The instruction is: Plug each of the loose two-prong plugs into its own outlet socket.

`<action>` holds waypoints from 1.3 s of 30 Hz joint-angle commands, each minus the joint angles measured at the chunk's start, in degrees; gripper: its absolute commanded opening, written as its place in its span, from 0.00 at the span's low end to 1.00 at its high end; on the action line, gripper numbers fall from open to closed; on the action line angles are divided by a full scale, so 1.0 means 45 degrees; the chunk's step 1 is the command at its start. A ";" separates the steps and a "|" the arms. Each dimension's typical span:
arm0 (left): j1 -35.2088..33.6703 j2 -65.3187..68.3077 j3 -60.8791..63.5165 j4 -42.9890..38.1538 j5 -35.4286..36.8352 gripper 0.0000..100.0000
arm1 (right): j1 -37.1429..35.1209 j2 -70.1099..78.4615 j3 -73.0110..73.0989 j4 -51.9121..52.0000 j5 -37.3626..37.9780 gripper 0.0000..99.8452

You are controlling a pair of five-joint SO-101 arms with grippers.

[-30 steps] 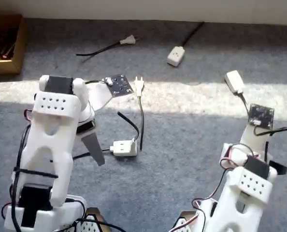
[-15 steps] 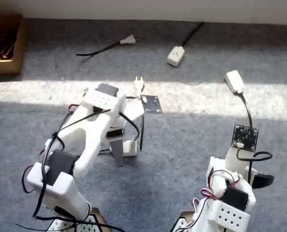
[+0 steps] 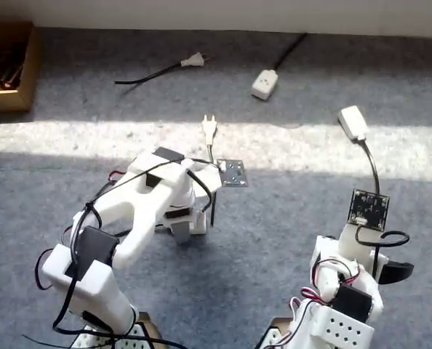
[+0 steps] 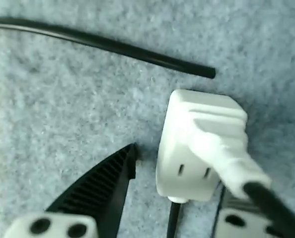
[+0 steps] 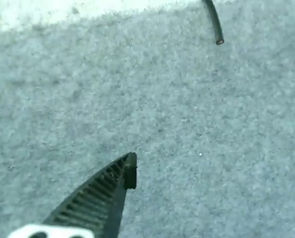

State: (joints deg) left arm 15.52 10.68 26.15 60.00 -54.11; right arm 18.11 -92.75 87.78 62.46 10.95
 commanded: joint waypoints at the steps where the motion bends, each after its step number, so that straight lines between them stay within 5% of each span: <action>1: -0.0068 -0.0029 -0.0869 -0.0039 -0.0059 0.04 | 0.0088 -0.0088 -0.0029 0.0068 0.0156 0.56; 12: -0.1807 -0.0029 -0.5402 0.4435 -0.0254 0.00 | 0.0088 -0.0088 -0.0029 0.0147 0.0156 0.56; 17: -0.4132 0.0049 -0.8352 0.5470 -0.0234 0.00 | 0.0088 -0.0088 -0.0010 0.0147 0.0176 0.56; 24: -0.9836 0.0557 -0.9563 0.4825 -0.0195 0.00 | 0.0088 -0.0107 0.0264 0.0107 0.0176 0.56; 29: -1.3509 0.1885 -0.9621 0.3126 0.1250 0.00 | 0.0010 -0.0107 0.0264 0.0107 0.0176 0.56; 39: -1.5912 0.4230 -0.9621 0.1289 0.2462 0.00 | -0.0283 -0.0088 0.0283 0.0107 0.0176 0.56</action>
State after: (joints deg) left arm -54.73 29.67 -14.46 67.12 -43.65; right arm 17.23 -92.75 89.45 62.81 11.12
